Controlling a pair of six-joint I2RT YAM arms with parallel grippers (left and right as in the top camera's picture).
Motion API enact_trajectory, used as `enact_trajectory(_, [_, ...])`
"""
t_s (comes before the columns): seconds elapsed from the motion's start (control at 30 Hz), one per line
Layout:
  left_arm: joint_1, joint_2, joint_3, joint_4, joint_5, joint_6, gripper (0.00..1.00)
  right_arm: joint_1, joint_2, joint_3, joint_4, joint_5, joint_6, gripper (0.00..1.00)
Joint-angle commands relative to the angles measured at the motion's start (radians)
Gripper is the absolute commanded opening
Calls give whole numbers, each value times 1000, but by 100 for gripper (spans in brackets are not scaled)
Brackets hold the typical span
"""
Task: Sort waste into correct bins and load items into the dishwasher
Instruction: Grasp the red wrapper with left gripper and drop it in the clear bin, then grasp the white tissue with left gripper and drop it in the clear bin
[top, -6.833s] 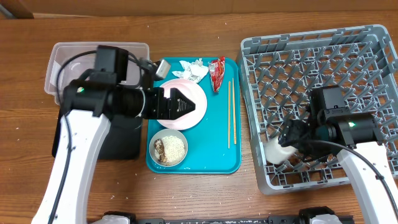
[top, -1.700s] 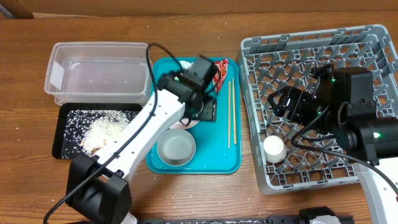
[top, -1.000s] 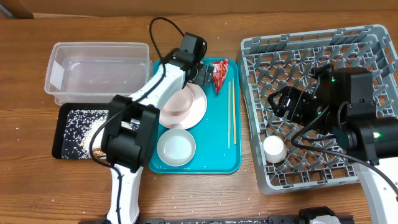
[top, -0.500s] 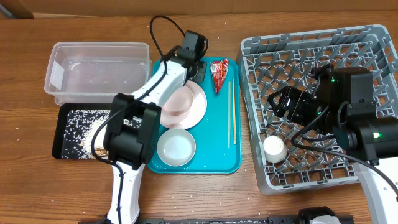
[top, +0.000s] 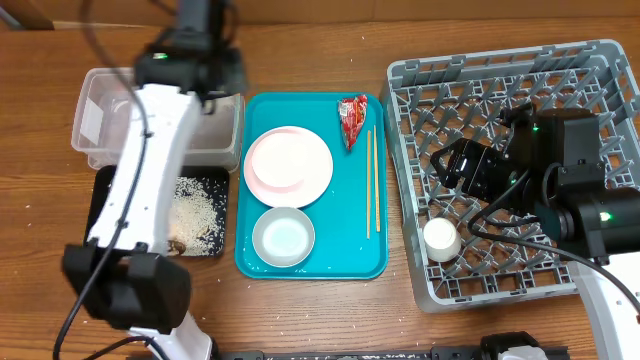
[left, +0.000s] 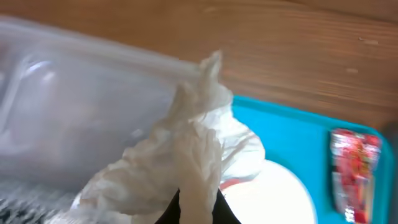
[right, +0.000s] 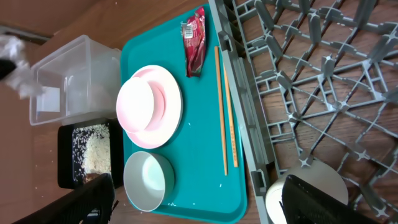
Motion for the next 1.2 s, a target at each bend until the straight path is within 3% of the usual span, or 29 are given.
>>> enact_trajectory(0.0, [50, 38, -28, -29, -31, -56, 4, -5, 2, 4, 4, 8, -2, 88])
enact_trajectory(0.03, [60, 39, -34, -19, -18, -55, 4, -5, 2, 4, 4, 8, -2, 88])
enact_trajectory(0.07, [64, 47, -39, 11, 28, -42, 57, -5, 2, 4, 4, 8, -2, 88])
enact_trajectory(0.1, [63, 52, -39, 34, 69, -11, 80, -5, 2, 4, 4, 8, -2, 88])
enact_trajectory(0.13, [57, 57, -39, 53, 109, 25, 85, -5, 2, 4, 4, 8, -2, 88])
enact_trajectory(0.27, [15, 71, -41, 145, 268, 132, 86, -5, 2, 4, 4, 9, -2, 88])
enact_trajectory(0.53, [-180, 237, -41, 359, 296, 214, 87, -5, 2, 4, 4, 9, -2, 88])
enact_trajectory(0.67, [-282, 364, -41, 438, 281, 254, 82, -5, 2, 4, 4, 9, -2, 88])
enact_trajectory(0.87, [-394, 527, -41, 481, 121, 228, 75, -5, 2, 4, 4, 9, -2, 88])
enact_trajectory(0.9, [-394, 535, -41, 478, 123, 215, 66, -5, 2, 4, 4, 9, -2, 89])
enact_trajectory(0.97, [-394, 537, -41, 467, 122, 174, 21, -5, 2, 4, 4, 9, -2, 89])
enact_trajectory(1.0, [-393, 533, -38, 459, 122, 148, 4, -5, 2, 4, 4, 9, -2, 89])
enact_trajectory(1.17, [-365, 463, 35, 376, 111, 47, 4, -5, 2, 4, 4, 9, -2, 89])
